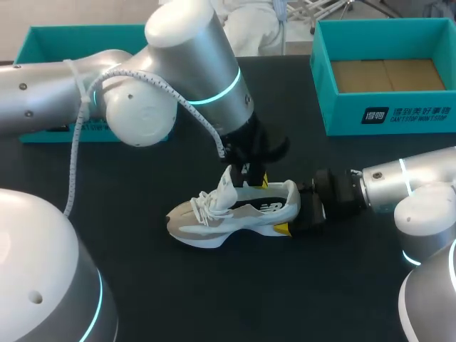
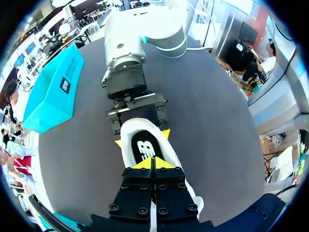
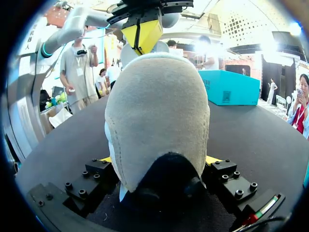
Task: Take the shoe out of the shoebox, open the shoe tongue, remove and reinsert the insole, then place the shoe into the shoebox
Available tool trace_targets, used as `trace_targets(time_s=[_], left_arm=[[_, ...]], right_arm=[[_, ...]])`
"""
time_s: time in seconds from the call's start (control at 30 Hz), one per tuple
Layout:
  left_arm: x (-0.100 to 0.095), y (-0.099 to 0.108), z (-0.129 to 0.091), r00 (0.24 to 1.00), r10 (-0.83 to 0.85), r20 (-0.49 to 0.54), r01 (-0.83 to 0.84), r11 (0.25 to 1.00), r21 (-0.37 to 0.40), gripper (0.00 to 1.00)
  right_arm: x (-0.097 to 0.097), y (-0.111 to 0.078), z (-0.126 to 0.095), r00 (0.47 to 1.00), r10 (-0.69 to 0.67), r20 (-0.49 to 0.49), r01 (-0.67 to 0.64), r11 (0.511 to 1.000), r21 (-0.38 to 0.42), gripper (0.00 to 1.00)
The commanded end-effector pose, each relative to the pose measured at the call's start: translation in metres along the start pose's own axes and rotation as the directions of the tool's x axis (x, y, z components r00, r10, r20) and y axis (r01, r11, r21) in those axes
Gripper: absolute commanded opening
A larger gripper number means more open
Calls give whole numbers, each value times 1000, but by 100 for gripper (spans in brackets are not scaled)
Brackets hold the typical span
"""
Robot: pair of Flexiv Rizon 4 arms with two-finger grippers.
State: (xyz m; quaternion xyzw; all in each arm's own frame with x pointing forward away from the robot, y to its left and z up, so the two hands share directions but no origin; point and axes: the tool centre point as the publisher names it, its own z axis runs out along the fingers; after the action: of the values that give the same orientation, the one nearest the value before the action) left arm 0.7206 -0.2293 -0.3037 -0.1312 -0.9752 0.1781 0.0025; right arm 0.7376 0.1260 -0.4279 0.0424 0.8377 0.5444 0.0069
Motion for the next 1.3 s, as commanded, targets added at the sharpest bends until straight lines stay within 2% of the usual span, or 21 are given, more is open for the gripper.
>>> trace_targets(time_s=[0.03, 0.27, 0.7, 1.03, 1.3], left_arm=[[-3, -3, 11, 1000, 5, -22, -6, 1000, 0, 0], [-8, -6, 37, 1000, 5, -11, -5, 1000, -29, 0], [-4, 8, 73, 997, -40, -73, 36, 998, -56, 0], [10, 23, 78, 992, -60, -112, 51, 995, -82, 0], [14, 28, 84, 988, -52, -144, 43, 997, -62, 0]], right_arm=[[-2, -9, 9, 1000, 1, 0, -1, 1000, 4, 0], [-2, -9, 9, 1000, 1, 0, -1, 1000, 4, 0], [-2, -9, 9, 1000, 1, 0, -1, 1000, 4, 0], [-2, -9, 9, 1000, 1, 0, -1, 1000, 4, 0], [-2, -9, 9, 1000, 1, 0, -1, 1000, 4, 0]])
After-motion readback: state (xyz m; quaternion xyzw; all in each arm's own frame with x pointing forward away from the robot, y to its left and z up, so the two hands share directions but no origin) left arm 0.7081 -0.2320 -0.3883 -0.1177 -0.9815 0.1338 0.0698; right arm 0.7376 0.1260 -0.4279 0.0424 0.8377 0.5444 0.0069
